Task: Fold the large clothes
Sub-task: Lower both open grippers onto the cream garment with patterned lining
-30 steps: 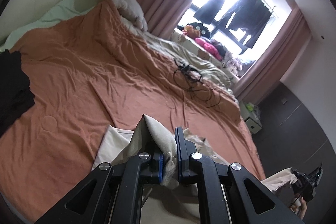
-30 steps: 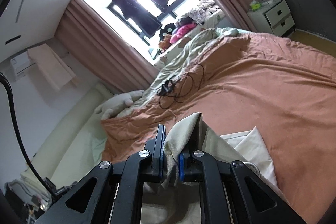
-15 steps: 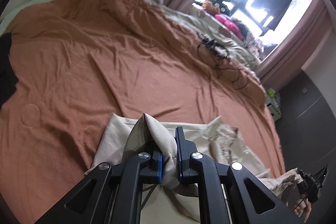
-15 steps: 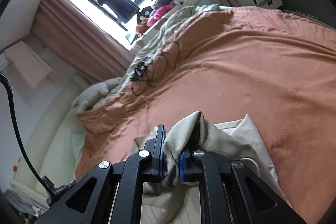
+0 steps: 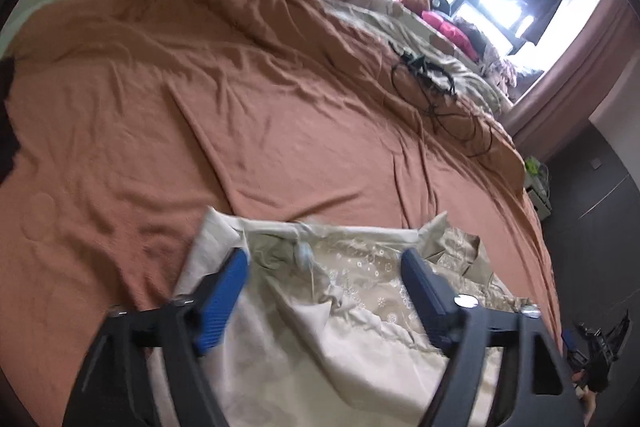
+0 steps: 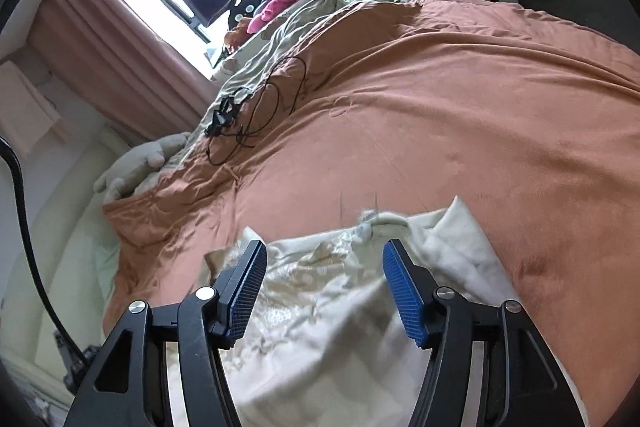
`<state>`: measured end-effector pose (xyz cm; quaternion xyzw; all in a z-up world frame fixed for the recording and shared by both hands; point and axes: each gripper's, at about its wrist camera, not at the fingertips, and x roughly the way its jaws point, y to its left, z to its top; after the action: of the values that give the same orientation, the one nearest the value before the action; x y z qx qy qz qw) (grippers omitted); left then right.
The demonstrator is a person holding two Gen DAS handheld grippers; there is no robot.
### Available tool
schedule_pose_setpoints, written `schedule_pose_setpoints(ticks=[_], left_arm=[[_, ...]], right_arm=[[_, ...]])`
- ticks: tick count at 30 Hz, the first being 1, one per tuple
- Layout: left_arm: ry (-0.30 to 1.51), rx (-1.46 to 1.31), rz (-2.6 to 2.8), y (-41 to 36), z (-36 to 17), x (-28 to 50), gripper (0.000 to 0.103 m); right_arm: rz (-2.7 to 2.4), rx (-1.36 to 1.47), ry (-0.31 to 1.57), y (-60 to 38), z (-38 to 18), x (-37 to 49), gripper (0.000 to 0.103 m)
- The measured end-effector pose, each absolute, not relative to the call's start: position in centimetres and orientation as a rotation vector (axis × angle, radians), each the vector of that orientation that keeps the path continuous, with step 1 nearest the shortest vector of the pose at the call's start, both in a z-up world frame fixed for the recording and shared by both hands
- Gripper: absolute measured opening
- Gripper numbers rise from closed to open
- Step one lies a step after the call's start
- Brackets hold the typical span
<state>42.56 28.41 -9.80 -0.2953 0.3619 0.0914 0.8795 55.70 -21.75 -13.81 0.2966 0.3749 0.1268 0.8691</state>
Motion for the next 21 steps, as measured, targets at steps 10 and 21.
schedule_pose_setpoints(ticks=[10, 21], left_arm=[[0.82, -0.535, 0.135, 25.1, -9.0, 41.7, 0.082], [0.934, -0.366, 0.033, 18.3, -11.6, 46.0, 0.071]], right_arm=[[0.355, 0.458, 0.862, -16.2, -12.5, 54.0, 0.061], [0.435, 0.284, 0.974, -8.4, -15.0, 55.3, 0.061]])
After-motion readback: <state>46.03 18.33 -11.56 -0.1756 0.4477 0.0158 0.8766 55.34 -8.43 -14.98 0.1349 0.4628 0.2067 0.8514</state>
